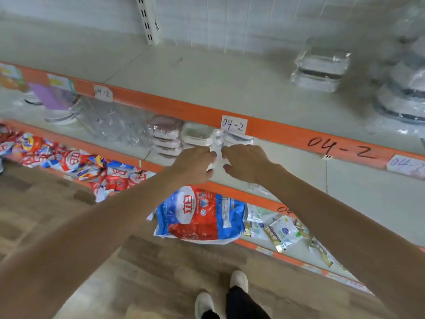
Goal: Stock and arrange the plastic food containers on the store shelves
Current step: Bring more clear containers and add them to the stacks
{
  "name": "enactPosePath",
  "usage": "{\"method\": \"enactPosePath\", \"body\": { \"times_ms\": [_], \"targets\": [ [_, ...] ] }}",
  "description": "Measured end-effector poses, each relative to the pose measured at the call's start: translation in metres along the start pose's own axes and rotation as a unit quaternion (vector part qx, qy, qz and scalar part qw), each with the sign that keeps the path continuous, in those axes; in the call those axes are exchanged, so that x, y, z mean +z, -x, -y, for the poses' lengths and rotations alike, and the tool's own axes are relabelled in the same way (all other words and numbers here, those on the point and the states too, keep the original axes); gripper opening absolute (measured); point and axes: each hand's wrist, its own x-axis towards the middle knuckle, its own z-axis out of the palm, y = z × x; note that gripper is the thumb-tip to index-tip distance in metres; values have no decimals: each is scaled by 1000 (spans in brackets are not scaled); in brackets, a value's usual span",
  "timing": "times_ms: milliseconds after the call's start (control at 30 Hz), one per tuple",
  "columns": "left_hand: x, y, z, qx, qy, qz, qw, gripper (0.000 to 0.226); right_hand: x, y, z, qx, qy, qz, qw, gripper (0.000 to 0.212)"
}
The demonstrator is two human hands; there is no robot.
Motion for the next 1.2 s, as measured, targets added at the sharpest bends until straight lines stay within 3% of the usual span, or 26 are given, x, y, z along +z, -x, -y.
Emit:
{"method": "enactPosePath", "body": {
  "times_ms": [133, 333, 567, 833, 1033, 1200],
  "targets": [
    [48, 9, -5, -22, 20, 90, 995, 33, 61, 2, -1, 33, -73, 59, 995, 35],
    [121, -15, -26, -68, 98, 175, 977, 37, 147, 14, -36, 118, -199, 86, 969, 34],
    [171, -72, -63, -56, 127, 121, 983, 49, 201, 32, -95, 195, -251, 37, 947, 41],
    [202, -98, -89, -105, 183, 93, 973, 53, 219, 28, -139, 190, -161, -76, 966, 55],
    [208, -100, -88, -98, 183, 101, 973, 54, 224, -3, -162, 170, -126, -9, 977, 98],
    [211, -103, -96, -87, 186, 111, 972, 53, 227, -14, -170, 177, -134, 15, 975, 104]
  ]
}}
